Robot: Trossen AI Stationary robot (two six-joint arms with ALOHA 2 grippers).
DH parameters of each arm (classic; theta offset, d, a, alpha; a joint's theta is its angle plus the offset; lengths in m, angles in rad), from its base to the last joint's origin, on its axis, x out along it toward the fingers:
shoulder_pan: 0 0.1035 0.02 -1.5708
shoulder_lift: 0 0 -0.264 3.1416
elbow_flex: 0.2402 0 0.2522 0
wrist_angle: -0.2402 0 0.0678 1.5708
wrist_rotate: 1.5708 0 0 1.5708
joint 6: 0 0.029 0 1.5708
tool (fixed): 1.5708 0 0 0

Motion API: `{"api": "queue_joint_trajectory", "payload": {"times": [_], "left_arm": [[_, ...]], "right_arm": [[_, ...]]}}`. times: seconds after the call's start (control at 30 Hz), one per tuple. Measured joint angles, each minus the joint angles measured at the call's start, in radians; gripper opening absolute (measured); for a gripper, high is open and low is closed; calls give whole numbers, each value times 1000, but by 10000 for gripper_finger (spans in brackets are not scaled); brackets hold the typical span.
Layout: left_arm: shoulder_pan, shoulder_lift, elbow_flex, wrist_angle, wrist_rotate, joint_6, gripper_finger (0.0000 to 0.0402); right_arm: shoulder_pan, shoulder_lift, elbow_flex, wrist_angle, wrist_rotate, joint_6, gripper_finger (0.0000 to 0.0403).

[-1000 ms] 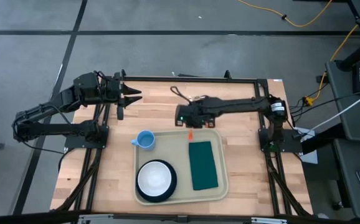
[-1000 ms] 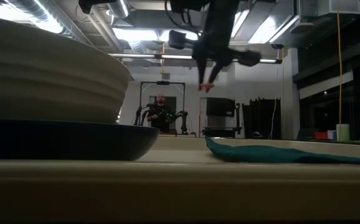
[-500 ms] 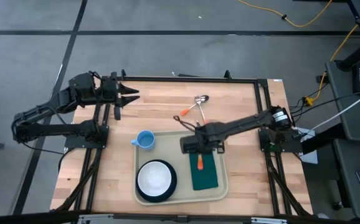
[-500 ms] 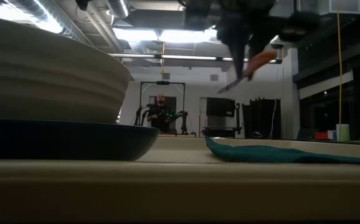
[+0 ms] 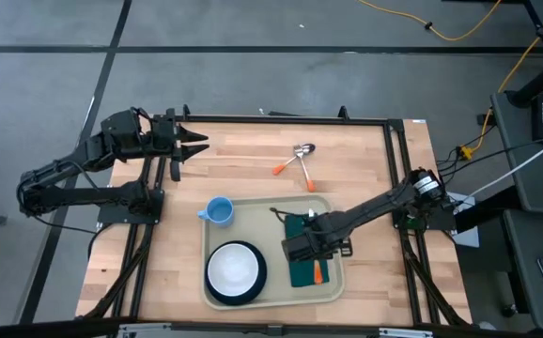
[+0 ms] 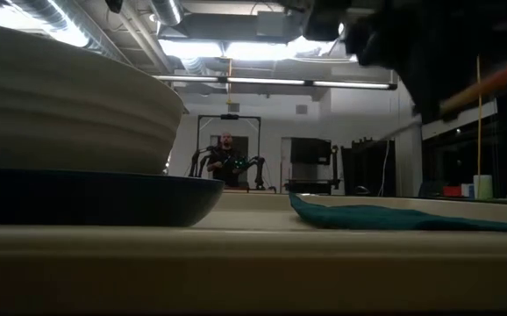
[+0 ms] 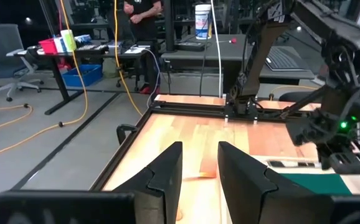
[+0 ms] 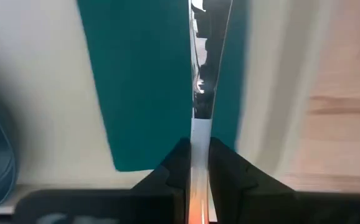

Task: Set up tray
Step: Put the orange knife on top of the green napkin

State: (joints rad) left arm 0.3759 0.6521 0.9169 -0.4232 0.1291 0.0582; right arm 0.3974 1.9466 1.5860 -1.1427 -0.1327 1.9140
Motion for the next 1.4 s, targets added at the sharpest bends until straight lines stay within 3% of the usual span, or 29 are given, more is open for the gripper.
{"api": "queue_joint_trajectory", "payload": {"times": [0.5, 1.4], "left_arm": [[0, 0, 0, 0, 4, -14, 97], [0, 0, 0, 0, 3, -18, 97]], "right_arm": [[0, 0, -208, 209, -46, -13, 42], [0, 2, -218, 197, -26, -21, 42]]}}
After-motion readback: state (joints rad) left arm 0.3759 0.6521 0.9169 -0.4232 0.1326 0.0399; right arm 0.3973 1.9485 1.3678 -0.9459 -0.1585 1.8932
